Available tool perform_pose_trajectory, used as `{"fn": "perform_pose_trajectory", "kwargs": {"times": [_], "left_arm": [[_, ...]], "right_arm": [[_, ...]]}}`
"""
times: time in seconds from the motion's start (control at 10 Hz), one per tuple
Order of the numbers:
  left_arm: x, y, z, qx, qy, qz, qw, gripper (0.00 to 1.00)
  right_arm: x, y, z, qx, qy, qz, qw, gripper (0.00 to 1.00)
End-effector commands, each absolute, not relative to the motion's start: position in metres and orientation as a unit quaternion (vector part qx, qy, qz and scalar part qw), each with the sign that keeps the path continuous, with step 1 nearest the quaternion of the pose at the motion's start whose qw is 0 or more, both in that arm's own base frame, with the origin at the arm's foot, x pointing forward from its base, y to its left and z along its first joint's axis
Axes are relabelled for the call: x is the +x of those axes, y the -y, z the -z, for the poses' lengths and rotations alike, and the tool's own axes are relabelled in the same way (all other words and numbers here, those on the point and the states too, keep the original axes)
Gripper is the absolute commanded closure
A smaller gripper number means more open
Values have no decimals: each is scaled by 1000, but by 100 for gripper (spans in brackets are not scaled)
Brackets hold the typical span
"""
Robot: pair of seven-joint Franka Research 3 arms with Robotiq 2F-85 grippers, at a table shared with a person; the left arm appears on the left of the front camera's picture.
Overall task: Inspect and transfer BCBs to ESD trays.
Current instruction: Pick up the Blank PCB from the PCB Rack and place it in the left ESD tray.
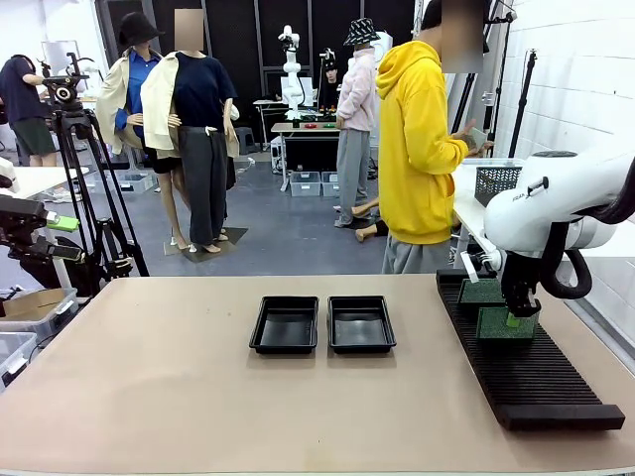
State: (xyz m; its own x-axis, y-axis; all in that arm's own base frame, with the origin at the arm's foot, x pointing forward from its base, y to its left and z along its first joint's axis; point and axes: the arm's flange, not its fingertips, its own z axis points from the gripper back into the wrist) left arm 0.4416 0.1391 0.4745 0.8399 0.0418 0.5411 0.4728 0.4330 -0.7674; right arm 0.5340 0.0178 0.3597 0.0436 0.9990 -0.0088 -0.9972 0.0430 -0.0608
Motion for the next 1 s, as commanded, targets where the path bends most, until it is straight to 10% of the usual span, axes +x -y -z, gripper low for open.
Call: {"fn": "perform_pose_trajectory", "kwargs": {"times": [0.0, 0.9], "left_arm": [[441, -139, -477, -518, 247, 125, 810, 0], [441, -139, -477, -518, 247, 125, 810, 0]], "right_arm": [[541, -18, -362, -20, -2, -696, 717, 95], [535, -19, -385, 0, 15, -686, 728, 95]]}}
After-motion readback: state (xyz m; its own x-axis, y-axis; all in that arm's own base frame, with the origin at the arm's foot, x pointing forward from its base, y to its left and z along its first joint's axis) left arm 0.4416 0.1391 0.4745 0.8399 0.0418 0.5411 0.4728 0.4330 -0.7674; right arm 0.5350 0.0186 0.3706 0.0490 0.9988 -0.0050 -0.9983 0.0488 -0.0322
